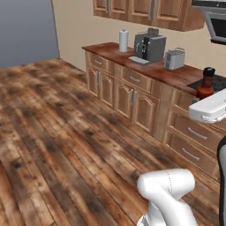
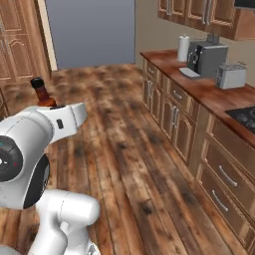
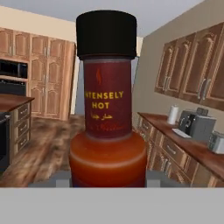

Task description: Move the condiment bottle and oil and vinegar bottle from the cabinet to the dining counter.

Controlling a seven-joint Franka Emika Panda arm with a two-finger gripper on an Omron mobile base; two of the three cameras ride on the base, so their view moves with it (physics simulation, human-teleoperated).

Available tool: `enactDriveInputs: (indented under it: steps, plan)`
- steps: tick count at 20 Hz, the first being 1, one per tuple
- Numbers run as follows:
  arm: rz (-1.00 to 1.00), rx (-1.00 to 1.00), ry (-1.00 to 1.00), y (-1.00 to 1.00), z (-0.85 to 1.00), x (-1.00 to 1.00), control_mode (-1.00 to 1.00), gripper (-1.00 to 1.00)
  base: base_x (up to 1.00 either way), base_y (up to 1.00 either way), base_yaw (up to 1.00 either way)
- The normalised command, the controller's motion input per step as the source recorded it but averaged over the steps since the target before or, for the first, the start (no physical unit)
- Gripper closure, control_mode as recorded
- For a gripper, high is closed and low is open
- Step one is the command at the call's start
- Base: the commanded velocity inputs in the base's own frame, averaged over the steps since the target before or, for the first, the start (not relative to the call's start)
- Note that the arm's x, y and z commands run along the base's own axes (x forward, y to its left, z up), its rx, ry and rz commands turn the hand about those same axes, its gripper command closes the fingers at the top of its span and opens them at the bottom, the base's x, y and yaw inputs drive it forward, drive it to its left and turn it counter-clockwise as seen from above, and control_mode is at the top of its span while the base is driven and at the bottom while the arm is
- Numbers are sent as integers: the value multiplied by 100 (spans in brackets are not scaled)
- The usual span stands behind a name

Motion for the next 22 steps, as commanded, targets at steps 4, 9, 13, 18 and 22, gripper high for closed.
enactDriveInputs:
  steps: [4,9,13,18,22]
  plan:
    - [0,0,0,0,0,0,100,100,0,49,42]
    - [0,0,0,0,0,0,100,100,0,40,41]
    - [0,0,0,0,0,0,100,100,0,37,40]
    - [0,0,0,0,0,0,100,100,0,30,40]
    - [0,0,0,0,0,0,100,100,0,23,36]
